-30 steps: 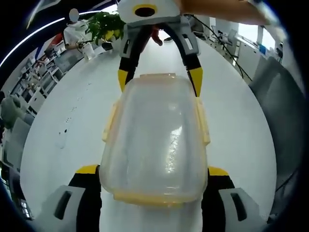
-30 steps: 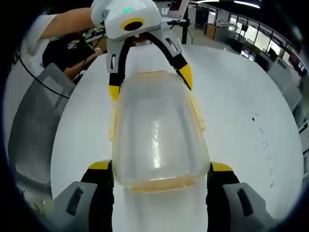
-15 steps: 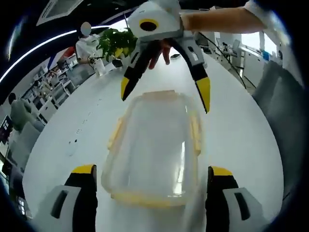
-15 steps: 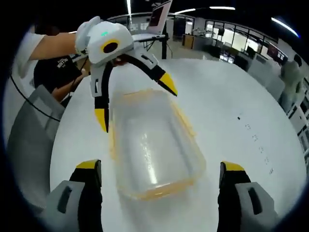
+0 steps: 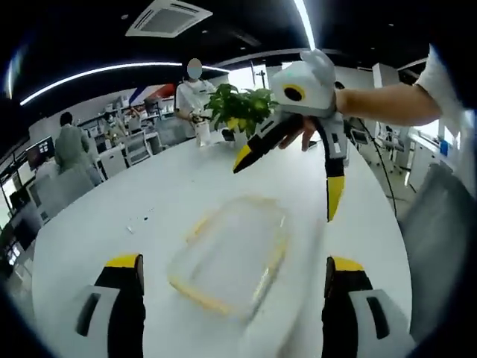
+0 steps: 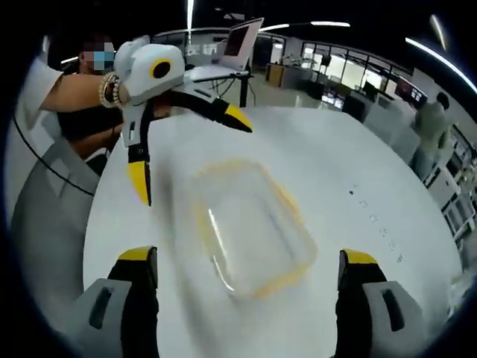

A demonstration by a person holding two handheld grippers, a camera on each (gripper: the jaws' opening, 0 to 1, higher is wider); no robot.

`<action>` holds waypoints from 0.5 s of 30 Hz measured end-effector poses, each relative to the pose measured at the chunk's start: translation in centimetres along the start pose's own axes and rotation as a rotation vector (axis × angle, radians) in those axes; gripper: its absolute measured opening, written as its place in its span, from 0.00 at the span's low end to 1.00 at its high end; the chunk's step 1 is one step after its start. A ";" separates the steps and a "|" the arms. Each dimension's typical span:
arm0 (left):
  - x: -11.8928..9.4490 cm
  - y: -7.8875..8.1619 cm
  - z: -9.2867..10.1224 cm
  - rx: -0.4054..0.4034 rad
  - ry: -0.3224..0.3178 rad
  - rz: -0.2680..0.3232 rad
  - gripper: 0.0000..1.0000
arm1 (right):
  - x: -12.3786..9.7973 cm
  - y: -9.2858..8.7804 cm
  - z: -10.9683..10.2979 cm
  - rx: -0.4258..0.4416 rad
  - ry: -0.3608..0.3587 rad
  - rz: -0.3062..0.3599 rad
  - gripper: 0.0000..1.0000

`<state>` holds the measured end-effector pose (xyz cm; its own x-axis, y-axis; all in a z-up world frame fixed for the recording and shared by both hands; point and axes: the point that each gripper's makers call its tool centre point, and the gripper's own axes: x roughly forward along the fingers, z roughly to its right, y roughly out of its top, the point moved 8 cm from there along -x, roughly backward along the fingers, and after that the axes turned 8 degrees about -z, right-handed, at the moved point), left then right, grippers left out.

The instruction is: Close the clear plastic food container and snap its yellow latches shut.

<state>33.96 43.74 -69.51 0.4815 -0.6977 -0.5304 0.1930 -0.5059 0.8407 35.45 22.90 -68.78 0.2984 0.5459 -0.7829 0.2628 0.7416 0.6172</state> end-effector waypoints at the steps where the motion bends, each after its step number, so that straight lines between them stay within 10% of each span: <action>1: -0.6 -0.2 0.4 -0.002 0.010 0.006 0.99 | -0.1 -0.1 0.4 0.009 -0.006 0.014 0.99; 15: -8.8 -2.6 3.0 -0.199 0.205 0.153 0.99 | -6.0 -1.0 -3.3 0.180 -0.216 0.245 0.98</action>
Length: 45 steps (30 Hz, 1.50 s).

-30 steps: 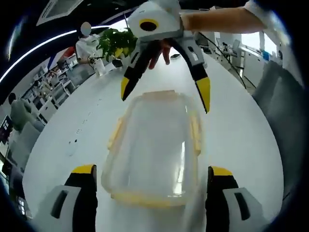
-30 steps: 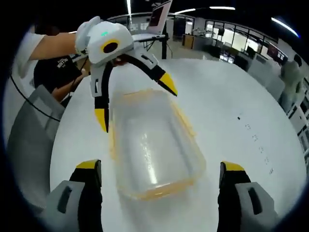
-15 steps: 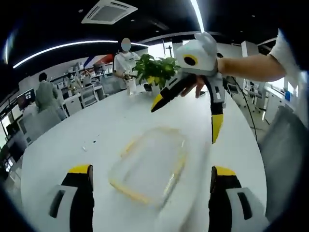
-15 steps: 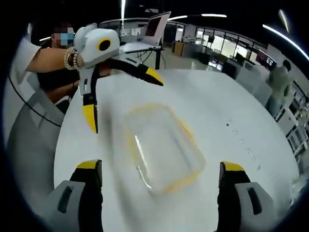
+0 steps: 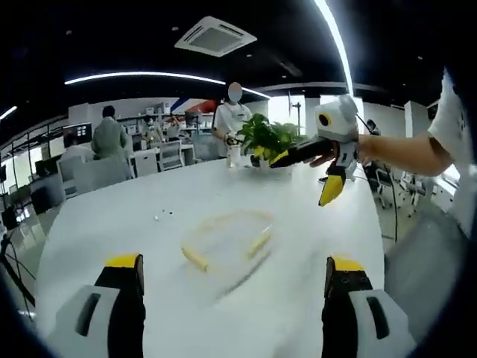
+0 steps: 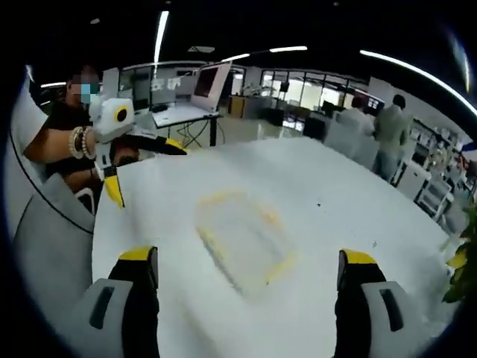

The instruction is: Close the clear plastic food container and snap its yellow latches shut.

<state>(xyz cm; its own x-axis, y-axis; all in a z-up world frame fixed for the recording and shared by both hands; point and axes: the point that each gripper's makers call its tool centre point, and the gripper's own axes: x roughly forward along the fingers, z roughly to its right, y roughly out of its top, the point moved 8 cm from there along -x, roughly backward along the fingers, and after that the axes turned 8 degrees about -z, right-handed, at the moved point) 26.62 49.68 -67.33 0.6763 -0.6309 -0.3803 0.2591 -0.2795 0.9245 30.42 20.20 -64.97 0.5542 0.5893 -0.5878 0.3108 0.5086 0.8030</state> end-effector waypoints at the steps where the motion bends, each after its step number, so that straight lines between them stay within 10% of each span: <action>1: -0.8 0.0 -0.1 -0.011 0.025 0.024 0.99 | -0.7 -0.2 -0.2 0.008 -0.032 0.029 0.98; 10: -6.6 -0.2 0.5 -0.064 0.162 0.136 0.99 | -4.6 -2.4 -3.7 0.147 -0.099 0.154 0.92; 20: -12.2 -3.5 2.6 -0.084 0.357 0.164 0.99 | -9.4 -6.7 -8.1 0.253 -0.387 0.216 0.93; 34: -12.6 -5.9 6.1 -0.140 0.296 0.095 0.95 | -11.6 -9.0 -12.6 0.262 -0.417 0.157 0.81; 38: -12.4 -6.4 5.9 -0.158 0.314 0.074 0.91 | -10.8 -10.3 -12.4 0.293 -0.405 0.067 0.83; 45: -11.7 -7.4 5.9 -0.140 0.292 -0.009 0.92 | -10.9 -10.4 -11.9 0.304 -0.422 0.100 0.83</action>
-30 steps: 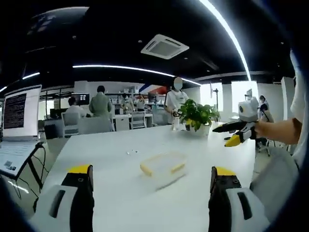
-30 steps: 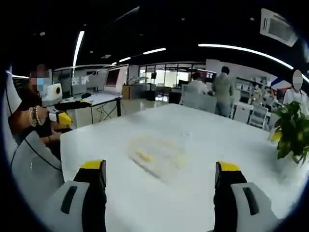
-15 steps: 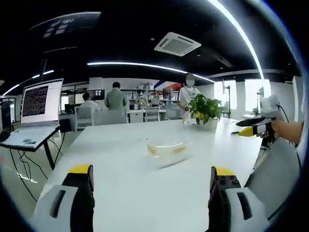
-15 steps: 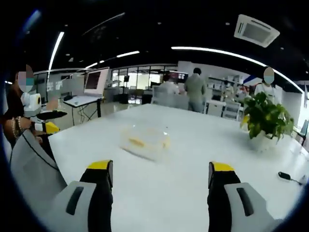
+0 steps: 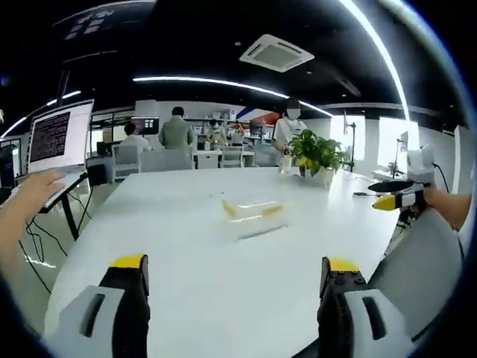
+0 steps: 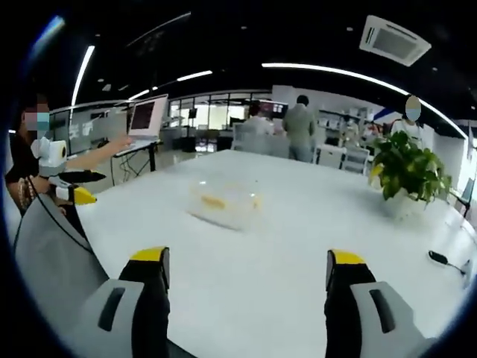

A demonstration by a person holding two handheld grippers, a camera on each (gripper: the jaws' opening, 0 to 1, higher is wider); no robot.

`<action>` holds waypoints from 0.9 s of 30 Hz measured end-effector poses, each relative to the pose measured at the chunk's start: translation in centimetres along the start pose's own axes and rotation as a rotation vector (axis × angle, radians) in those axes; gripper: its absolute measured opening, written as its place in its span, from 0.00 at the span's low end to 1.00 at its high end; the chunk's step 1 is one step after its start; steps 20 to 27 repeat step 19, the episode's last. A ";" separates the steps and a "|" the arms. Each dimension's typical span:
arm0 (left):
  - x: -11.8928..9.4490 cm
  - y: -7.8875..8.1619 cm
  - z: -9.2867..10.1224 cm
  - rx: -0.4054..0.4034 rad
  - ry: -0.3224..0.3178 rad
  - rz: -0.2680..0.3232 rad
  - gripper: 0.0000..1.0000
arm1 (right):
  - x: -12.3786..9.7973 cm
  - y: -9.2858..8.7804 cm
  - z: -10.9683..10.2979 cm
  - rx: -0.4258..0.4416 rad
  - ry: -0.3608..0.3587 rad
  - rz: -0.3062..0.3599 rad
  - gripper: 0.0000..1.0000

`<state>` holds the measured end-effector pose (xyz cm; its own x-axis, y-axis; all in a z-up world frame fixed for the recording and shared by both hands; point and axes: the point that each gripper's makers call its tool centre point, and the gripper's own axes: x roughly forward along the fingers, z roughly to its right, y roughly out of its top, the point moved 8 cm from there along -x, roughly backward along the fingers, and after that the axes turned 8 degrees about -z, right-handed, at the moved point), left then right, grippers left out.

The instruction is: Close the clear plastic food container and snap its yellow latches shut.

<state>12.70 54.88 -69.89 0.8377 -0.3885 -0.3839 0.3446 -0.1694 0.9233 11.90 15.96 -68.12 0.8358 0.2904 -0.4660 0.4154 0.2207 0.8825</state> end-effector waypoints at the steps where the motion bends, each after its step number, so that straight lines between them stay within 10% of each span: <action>1: -0.1 0.1 0.0 -0.008 -0.004 0.013 0.93 | 0.0 -0.1 0.1 0.007 -0.002 0.000 0.82; 7: 0.2 -0.9 0.0 -0.100 -0.030 -0.082 0.88 | 0.0 -1.2 1.6 0.086 -0.047 -0.044 0.78; 10: 0.1 -0.3 -0.2 -0.063 -0.020 -0.006 0.87 | -0.1 -1.0 1.1 0.075 -0.032 -0.025 0.77; 27: -0.2 -0.4 -0.7 -0.094 -0.001 0.002 0.89 | 0.1 -1.0 1.0 0.028 -0.039 -0.039 0.77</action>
